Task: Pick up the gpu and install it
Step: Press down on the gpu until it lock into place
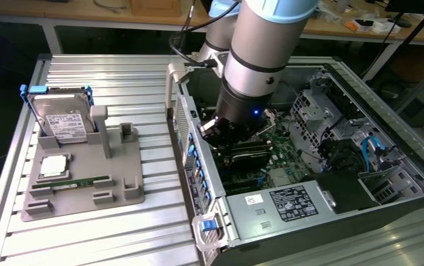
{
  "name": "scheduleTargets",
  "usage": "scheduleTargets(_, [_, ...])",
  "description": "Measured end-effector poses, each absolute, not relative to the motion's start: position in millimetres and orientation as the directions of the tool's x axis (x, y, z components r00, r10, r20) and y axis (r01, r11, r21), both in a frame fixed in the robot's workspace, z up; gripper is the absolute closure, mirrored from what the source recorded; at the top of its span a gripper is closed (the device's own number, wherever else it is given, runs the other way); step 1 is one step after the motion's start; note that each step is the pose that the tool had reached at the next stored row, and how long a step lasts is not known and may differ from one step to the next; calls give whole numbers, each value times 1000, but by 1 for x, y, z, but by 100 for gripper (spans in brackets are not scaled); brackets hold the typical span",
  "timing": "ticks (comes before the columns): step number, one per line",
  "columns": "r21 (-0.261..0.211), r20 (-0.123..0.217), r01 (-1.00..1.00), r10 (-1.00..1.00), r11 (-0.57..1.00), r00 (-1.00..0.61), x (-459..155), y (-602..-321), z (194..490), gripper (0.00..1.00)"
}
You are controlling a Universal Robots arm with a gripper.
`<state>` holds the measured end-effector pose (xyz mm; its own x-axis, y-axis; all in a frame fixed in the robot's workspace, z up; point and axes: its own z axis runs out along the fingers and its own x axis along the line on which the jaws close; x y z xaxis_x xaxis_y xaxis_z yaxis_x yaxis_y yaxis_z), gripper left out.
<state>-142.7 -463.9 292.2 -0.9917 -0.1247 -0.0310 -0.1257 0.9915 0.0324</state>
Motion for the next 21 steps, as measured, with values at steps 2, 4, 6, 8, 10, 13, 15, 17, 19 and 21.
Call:
scheduleTargets(2, [33, -30, -126, -125, 992, -992, -137, -464, 292, 89])
scheduleTargets(4, [33, -30, -126, -125, 992, -992, -134, -464, 292, 89])
scheduleTargets(6, [33, -29, -126, -125, 992, -992, -132, -464, 292, 89])
scheduleTargets(8, [33, -29, -126, -125, 992, -992, -132, -464, 292, 89])
scheduleTargets(10, [32, -29, -126, -125, 992, -992, -132, -464, 292, 89])
scheduleTargets(13, [33, -27, -126, -125, 992, -992, -129, -464, 292, 89])
scheduleTargets(15, [33, -25, -125, -125, 992, -992, -127, -464, 292, 89])
scheduleTargets(17, [33, -25, -125, -125, 992, -992, -127, -464, 292, 89])
scheduleTargets(19, [33, -25, -125, -125, 992, -992, -127, -464, 292, 89])
scheduleTargets(21, [33, -25, -125, -125, 992, -992, -127, -464, 290, 89])
